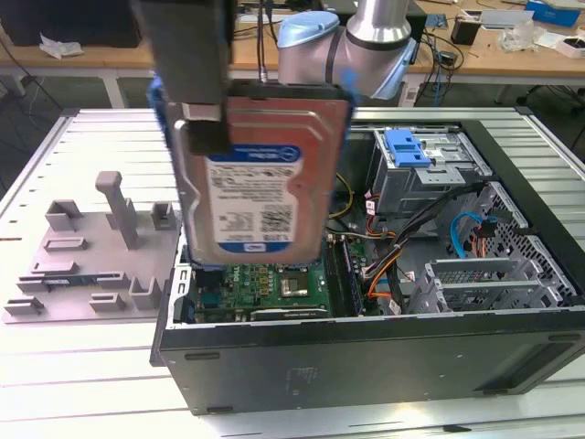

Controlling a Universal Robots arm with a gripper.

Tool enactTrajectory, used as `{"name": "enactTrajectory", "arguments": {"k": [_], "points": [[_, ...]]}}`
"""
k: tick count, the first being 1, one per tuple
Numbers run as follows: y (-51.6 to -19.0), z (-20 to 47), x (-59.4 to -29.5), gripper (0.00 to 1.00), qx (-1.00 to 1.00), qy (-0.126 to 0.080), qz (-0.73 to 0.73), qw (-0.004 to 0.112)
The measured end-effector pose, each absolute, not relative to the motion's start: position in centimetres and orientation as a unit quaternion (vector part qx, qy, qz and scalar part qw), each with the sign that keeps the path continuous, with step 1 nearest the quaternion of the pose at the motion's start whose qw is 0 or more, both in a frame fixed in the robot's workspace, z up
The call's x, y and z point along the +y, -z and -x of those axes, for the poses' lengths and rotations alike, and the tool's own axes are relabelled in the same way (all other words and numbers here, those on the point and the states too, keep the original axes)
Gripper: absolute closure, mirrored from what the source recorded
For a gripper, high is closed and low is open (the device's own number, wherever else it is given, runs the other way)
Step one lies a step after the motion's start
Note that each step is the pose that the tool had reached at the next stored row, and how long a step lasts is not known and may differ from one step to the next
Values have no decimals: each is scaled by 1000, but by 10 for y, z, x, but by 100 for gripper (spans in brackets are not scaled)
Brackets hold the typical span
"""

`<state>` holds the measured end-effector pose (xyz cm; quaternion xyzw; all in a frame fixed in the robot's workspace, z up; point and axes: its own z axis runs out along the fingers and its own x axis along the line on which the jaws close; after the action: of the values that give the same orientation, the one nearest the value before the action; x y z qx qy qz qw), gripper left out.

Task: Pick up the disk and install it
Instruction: 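Pick up the disk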

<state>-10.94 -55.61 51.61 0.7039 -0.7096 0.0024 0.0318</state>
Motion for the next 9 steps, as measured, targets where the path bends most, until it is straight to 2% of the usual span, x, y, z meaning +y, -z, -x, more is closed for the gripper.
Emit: {"name": "enactTrajectory", "arguments": {"k": [9], "points": [[-516, 90, -565, 64, -710, -2, -704, 32]]}}
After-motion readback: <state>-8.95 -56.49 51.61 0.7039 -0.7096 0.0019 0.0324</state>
